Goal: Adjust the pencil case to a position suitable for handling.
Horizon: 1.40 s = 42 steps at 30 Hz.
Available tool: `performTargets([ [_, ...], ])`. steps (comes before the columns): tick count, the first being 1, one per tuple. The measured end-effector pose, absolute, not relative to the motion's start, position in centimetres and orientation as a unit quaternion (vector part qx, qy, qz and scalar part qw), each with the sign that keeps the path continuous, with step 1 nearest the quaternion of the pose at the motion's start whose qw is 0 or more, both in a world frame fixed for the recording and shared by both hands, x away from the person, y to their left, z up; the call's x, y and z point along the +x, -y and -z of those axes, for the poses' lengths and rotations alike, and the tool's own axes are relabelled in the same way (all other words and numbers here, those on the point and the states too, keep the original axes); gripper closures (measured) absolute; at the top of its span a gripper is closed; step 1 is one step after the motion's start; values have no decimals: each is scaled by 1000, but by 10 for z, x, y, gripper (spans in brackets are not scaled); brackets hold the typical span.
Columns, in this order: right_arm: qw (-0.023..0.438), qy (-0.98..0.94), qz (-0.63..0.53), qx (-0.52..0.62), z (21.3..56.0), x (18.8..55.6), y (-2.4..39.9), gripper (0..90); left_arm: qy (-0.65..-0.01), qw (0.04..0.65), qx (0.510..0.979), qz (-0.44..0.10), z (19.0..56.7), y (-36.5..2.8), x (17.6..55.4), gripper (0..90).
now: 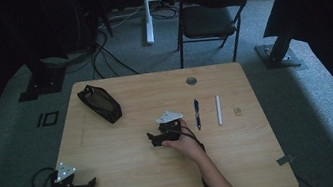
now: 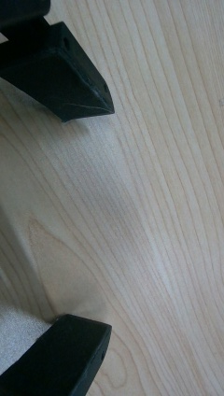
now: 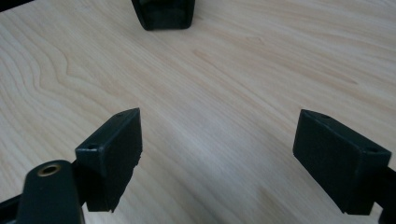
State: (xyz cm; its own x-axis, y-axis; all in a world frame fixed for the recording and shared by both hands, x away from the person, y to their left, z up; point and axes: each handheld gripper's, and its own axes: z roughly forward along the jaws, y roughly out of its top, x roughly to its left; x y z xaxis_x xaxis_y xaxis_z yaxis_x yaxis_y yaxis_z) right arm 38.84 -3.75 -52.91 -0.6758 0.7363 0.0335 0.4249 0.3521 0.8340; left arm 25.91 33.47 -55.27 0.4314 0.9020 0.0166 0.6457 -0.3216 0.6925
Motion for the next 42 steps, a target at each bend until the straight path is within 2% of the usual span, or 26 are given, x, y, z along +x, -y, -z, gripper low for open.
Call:
performTargets([
  [13, 207, -784, -469, 350, 520, 399, 13, 152, -491, 312, 787, -206, 553, -335, 259, 1],
  [14, 212, -786, -467, 346, 519, 400, 9, 203, -491, 312, 787, -206, 553, -335, 259, 1],
  [18, 223, -779, -472, 347, 518, 402, 2, 212, -491, 312, 787, -206, 553, -335, 259, 2],
  [33, 193, -789, -482, 329, 516, 411, -23, 205, -491, 311, 787, -205, 553, -335, 259, 1],
  [42, 194, -786, -490, 323, 513, 418, -38, 246, -491, 312, 787, -205, 553, -335, 259, 1],
])
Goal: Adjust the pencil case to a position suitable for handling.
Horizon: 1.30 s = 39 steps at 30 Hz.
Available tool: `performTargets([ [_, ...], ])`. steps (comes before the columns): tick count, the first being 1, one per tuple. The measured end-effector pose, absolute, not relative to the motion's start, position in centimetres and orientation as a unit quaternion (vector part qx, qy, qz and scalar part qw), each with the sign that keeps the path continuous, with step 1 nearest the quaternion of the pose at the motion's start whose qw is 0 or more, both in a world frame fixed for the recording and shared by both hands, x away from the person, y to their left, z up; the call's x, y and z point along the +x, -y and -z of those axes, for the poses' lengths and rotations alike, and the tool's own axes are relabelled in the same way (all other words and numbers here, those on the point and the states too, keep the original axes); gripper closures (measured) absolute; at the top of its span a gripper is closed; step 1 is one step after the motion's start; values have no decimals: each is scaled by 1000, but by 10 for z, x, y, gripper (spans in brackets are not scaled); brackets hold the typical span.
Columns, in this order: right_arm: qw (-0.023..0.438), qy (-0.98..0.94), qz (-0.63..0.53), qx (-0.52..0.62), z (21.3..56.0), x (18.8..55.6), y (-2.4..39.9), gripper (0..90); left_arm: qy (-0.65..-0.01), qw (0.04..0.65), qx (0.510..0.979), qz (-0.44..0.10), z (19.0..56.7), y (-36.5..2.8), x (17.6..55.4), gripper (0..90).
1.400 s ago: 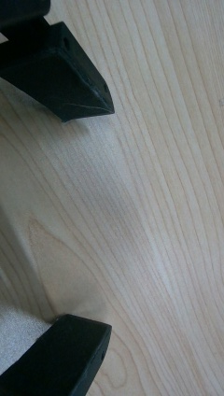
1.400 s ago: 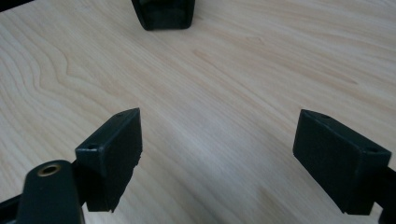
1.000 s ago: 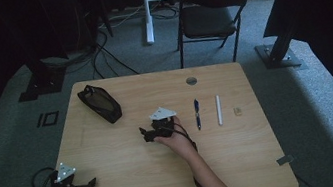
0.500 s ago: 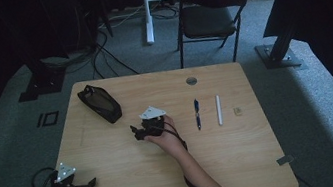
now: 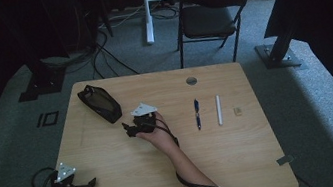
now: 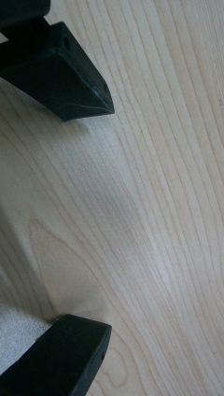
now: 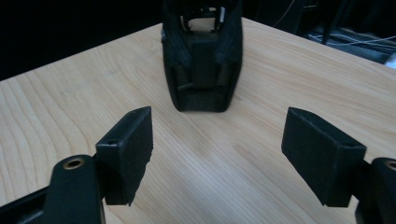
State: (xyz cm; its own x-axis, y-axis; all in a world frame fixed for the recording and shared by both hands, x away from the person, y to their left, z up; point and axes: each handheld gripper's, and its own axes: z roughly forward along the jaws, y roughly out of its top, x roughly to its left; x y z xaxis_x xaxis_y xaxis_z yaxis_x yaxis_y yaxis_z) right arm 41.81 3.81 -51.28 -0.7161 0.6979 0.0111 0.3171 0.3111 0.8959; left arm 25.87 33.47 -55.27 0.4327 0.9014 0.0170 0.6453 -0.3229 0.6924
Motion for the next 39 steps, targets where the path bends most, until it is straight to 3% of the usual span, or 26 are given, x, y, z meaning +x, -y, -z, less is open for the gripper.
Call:
performTargets([
  [7, 174, -786, -493, 330, 517, 423, -51, 341, -492, 313, 786, -205, 553, -334, 259, 1],
  [25, 180, -784, -492, 334, 515, 442, -74, 413, -489, 313, 788, -205, 553, -334, 259, 2],
  [27, 186, -782, -488, 341, 518, 445, -77, 463, -489, 312, 788, -205, 553, -334, 259, 1],
  [36, 183, -784, -487, 339, 520, 454, -83, 468, -488, 312, 789, -204, 553, -334, 259, 1],
  [39, 182, -788, -482, 337, 523, 456, -87, 518, -486, 313, 790, -203, 553, -334, 258, 1],
])
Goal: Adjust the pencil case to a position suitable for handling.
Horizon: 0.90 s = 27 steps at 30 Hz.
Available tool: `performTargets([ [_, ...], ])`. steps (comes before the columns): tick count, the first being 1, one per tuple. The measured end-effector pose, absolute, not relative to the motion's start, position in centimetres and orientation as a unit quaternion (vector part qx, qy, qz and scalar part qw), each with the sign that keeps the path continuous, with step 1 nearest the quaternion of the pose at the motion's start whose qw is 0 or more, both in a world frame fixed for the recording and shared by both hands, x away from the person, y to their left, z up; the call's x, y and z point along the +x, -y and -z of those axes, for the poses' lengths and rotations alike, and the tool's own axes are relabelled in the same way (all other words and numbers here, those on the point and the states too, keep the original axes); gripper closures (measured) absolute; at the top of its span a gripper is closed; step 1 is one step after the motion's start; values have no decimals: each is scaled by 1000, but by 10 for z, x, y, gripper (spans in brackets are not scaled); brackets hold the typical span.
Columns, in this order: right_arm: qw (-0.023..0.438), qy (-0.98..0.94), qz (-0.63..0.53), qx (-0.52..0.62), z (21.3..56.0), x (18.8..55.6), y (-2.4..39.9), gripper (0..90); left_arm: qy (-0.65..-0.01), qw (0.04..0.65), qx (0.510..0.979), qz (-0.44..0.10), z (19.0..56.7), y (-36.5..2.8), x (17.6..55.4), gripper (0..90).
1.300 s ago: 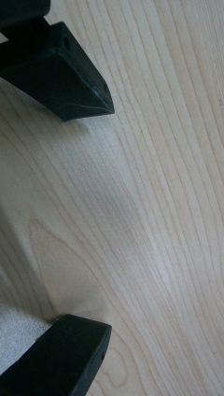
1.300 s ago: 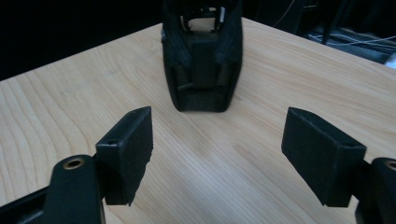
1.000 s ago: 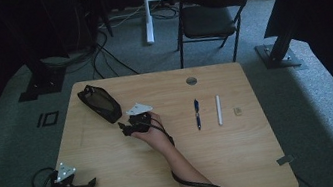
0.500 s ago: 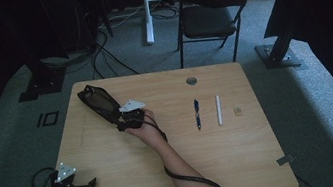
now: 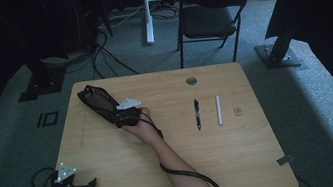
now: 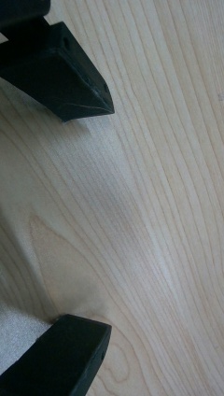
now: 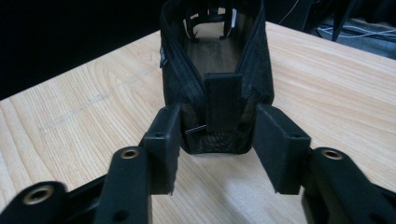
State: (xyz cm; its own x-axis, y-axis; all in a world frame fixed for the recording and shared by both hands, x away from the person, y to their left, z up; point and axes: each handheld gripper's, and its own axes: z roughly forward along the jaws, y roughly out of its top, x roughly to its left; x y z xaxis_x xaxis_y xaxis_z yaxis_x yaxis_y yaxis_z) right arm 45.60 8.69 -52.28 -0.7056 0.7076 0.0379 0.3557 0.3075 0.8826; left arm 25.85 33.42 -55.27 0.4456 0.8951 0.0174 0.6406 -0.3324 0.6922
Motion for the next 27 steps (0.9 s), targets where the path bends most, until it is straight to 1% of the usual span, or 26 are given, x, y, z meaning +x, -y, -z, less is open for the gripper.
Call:
performTargets([
  [3, 181, -786, -482, 342, 524, 458, -88, 519, -486, 313, 791, -203, 553, -334, 258, 1],
  [12, 190, -784, -474, 353, 523, 460, -93, 558, -485, 312, 791, -203, 553, -334, 258, 2],
  [15, 188, -786, -469, 356, 524, 461, -95, 612, -486, 313, 791, -203, 553, -334, 258, 1],
  [17, 191, -789, -465, 353, 525, 461, -95, 692, -486, 313, 791, -203, 553, -334, 258, 1],
  [18, 185, -788, -468, 354, 526, 461, -95, 720, -486, 313, 791, -203, 553, -334, 258, 1],
  [20, 193, -786, -466, 356, 525, 461, -93, 725, -485, 313, 791, -203, 553, -334, 258, 1],
  [22, 181, -787, -469, 357, 525, 461, -93, 727, -485, 313, 791, -203, 553, -334, 258, 1],
  [27, 178, -793, -465, 352, 523, 457, -90, 728, -486, 313, 791, -203, 553, -334, 259, 2],
])
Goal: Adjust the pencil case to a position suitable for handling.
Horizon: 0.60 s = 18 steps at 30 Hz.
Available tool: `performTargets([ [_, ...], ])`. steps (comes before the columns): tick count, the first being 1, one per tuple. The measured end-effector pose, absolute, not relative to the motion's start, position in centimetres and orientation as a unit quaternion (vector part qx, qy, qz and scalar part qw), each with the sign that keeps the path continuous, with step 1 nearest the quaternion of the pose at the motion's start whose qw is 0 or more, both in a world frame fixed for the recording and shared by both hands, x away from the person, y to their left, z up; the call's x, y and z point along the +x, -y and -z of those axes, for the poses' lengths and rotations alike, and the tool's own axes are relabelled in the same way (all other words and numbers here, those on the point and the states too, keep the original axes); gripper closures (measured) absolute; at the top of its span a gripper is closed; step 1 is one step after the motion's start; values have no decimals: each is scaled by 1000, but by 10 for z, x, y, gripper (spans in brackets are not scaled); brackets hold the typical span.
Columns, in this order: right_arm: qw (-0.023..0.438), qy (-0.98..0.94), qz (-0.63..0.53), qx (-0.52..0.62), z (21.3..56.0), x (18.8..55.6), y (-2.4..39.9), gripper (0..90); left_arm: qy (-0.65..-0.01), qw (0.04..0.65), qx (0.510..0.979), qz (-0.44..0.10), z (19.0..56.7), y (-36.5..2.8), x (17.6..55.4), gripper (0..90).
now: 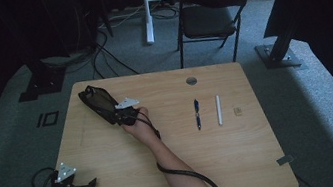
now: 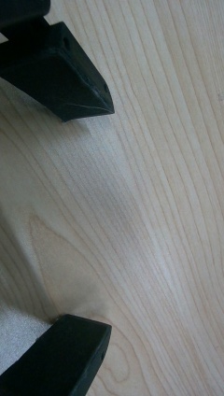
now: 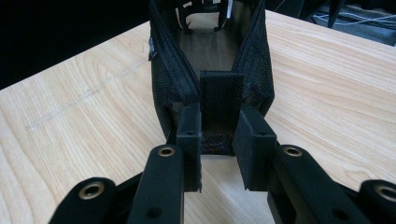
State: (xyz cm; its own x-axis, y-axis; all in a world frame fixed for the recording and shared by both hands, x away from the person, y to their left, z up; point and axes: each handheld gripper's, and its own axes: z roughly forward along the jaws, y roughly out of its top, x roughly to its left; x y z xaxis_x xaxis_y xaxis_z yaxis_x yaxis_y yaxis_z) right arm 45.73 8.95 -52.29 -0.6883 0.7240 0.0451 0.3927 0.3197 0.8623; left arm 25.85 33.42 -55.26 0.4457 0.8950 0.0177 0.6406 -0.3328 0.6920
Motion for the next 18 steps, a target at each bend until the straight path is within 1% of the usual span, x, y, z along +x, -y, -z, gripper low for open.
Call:
performTargets([
  [1, 185, -795, -461, 347, 522, 455, -88, 728, -486, 313, 791, -203, 553, -334, 258, 1],
  [8, 190, -799, -456, 343, 524, 449, -79, 729, -486, 313, 790, -203, 553, -334, 258, 1],
  [18, 185, -803, -452, 342, 522, 441, -64, 729, -486, 313, 790, -203, 553, -334, 258, 1],
])
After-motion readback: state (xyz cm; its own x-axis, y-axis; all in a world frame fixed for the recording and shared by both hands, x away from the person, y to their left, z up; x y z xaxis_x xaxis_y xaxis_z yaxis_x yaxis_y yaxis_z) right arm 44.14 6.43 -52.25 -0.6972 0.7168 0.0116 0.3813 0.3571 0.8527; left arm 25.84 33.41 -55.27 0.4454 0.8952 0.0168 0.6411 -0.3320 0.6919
